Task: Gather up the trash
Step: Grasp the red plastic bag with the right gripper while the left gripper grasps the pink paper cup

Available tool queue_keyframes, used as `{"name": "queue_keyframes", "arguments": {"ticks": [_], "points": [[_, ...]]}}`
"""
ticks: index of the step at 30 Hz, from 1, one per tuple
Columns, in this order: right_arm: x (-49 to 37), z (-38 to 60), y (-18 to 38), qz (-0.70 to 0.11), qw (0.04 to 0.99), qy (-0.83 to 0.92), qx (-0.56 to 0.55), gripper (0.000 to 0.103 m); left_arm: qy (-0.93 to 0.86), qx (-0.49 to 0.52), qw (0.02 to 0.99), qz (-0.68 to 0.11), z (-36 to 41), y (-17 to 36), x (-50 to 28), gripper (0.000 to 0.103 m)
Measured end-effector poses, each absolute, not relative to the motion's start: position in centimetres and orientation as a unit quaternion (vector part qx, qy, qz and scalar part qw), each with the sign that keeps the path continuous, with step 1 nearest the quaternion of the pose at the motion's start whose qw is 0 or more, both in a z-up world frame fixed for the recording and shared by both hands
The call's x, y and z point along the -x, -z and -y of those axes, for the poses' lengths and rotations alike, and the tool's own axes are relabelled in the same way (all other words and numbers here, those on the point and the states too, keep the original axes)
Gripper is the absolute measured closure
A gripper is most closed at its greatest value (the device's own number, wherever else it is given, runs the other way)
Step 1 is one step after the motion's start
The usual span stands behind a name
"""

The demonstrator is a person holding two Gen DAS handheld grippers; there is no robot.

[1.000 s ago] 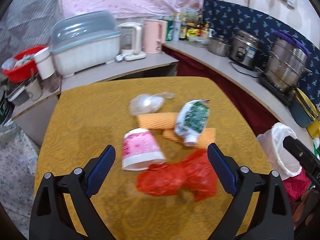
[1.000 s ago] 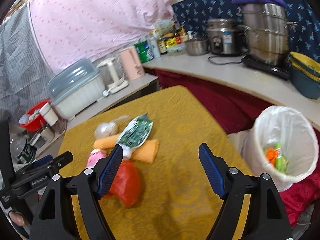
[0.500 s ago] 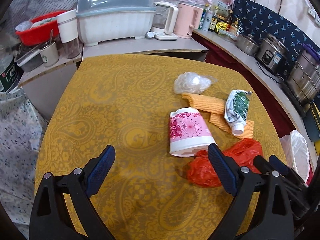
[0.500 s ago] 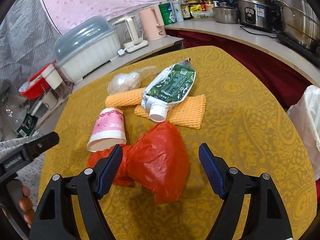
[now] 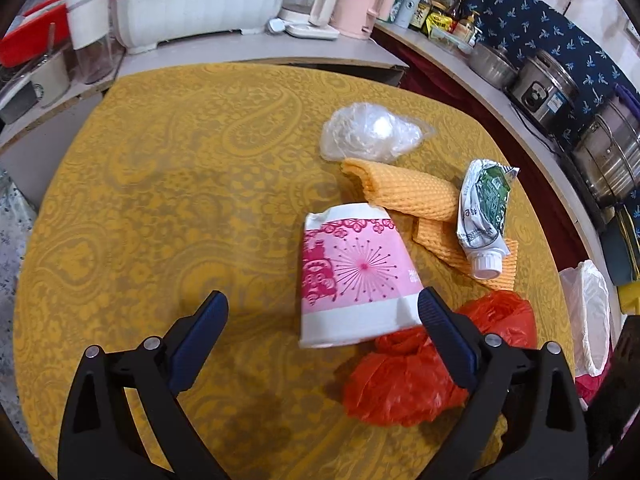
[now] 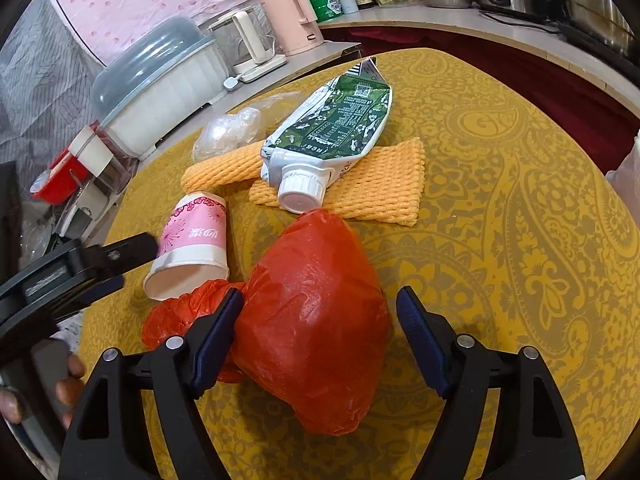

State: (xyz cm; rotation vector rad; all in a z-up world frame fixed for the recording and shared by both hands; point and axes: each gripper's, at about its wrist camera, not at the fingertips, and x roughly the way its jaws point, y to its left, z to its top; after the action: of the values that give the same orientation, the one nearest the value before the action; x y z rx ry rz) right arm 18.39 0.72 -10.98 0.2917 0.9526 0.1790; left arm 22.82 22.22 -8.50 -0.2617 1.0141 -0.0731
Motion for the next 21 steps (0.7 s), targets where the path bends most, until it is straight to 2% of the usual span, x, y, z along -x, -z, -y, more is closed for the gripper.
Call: {"name": "queue_keyframes", "arguments": {"ticks": [5, 8, 11, 13, 21], "points": [[-18.4, -0.8, 11.3, -0.456, 0.873, -0.092, -0.147, 0.035, 0.041, 0.126, 0.859, -0.495, -21.2, 9.9, -24.1, 0.012], [-18.4, -0.9, 11.3, -0.456, 0.871, -0.101, -0.153, 0.042, 0.046, 0.130, 0.857, -0.497, -20.8, 10.1, -24.4, 0.016], [-18.2, -1.5, 10.9, -0.455, 0.871, -0.109, -0.148, 0.051, 0.068, 0.142, 0.851, -0.502, -20.5, 10.2, -24.3, 0.030], [-18.0, -1.7, 10.6, -0.454, 0.872, -0.111, -0.143, 0.055, 0.082, 0.147, 0.849, -0.501, -20.3, 9.9, -24.3, 0.048], [-15.7, -1.5, 9.0, -0.442, 0.878, -0.124, -0.137, 0.063, 0.096, 0.128, 0.861, -0.482, -19.1, 7.4, -21.9, 0.067]]}}
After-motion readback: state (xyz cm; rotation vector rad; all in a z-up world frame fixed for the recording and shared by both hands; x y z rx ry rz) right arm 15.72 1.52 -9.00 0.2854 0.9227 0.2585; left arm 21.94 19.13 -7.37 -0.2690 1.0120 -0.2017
